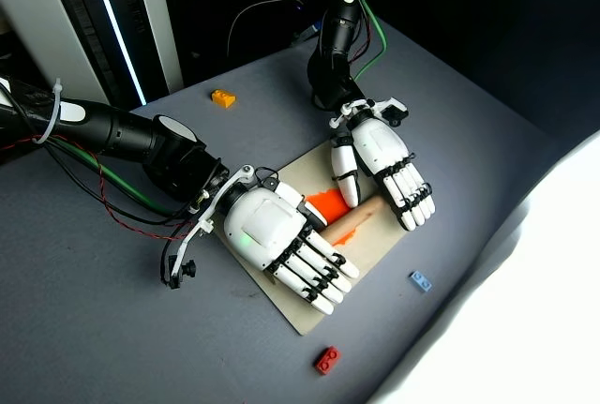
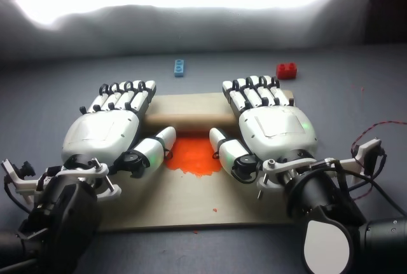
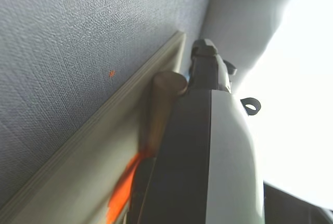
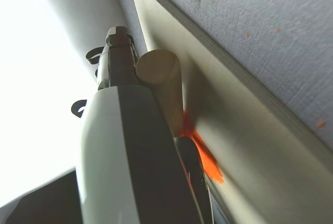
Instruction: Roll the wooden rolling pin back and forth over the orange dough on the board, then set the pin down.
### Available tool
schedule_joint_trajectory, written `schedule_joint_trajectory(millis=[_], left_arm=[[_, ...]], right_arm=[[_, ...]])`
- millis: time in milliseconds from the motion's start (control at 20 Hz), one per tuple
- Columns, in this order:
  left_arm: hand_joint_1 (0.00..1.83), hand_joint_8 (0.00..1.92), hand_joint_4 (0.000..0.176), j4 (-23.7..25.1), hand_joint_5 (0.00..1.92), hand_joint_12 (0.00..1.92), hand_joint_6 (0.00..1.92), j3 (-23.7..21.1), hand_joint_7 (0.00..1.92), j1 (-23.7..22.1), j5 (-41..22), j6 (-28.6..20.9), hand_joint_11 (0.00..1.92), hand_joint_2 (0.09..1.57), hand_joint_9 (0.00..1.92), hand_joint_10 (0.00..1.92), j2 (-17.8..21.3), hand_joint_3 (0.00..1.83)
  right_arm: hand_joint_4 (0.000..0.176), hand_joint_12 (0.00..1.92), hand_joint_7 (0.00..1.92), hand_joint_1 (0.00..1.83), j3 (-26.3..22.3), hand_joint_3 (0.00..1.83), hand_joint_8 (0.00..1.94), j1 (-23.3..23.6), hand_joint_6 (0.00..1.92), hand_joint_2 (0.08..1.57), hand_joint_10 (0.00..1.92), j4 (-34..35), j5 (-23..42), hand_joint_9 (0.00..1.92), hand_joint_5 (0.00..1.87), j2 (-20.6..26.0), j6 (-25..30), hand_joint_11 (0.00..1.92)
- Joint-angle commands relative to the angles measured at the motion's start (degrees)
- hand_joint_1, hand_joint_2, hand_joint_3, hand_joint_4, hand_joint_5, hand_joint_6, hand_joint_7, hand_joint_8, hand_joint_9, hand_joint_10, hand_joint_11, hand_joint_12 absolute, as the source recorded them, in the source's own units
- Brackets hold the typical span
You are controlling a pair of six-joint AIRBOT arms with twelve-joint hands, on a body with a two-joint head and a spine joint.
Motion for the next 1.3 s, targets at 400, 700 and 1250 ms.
schedule_joint_trajectory(millis=[400,700,1250], left_arm=[[0.0,0.0,0.0,2.3,0.02,0.12,0.0,1.6,0.04,-0.9,-4.4,0.1,0.0,1.48,0.02,0.0,-0.8,0.0],[0.0,0.0,0.0,2.3,0.03,0.13,0.0,2.7,0.05,-1.9,-2.9,0.4,0.0,1.49,0.02,0.0,-1.3,0.0],[0.0,0.0,0.0,2.2,0.03,0.16,0.0,4.9,0.05,-3.3,-1.4,0.4,0.0,1.48,0.02,0.0,-1.9,0.0]], right_arm=[[0.0,0.0,0.05,0.0,1.2,0.0,0.0,0.7,0.0,1.53,0.0,-4.0,-2.3,0.0,0.07,0.3,1.2,0.0],[0.0,0.0,0.05,0.0,1.8,0.0,0.0,0.9,0.01,1.53,0.0,-4.0,-1.5,0.0,0.08,0.4,2.0,0.0],[0.0,0.0,0.06,0.0,2.9,0.0,0.01,1.2,0.01,1.53,0.01,-4.0,-0.6,0.01,0.1,0.4,3.4,0.0]])
